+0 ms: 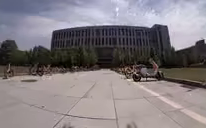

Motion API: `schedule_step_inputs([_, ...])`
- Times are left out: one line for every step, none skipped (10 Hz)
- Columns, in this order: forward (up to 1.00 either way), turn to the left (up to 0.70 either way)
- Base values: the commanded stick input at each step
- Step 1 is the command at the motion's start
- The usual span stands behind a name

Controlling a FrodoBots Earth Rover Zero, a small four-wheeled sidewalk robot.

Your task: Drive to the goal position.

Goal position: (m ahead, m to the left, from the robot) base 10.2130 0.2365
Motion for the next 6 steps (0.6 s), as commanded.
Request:
schedule_step_inputs([0.45,0.0])
schedule_step_inputs([0.45,0.0])
schedule_step_inputs([0.45,0.0])
schedule_step_inputs([0.45,0.0])
schedule_step_inputs([0.45,0.0])
schedule_step_inputs([0.45,0.0])
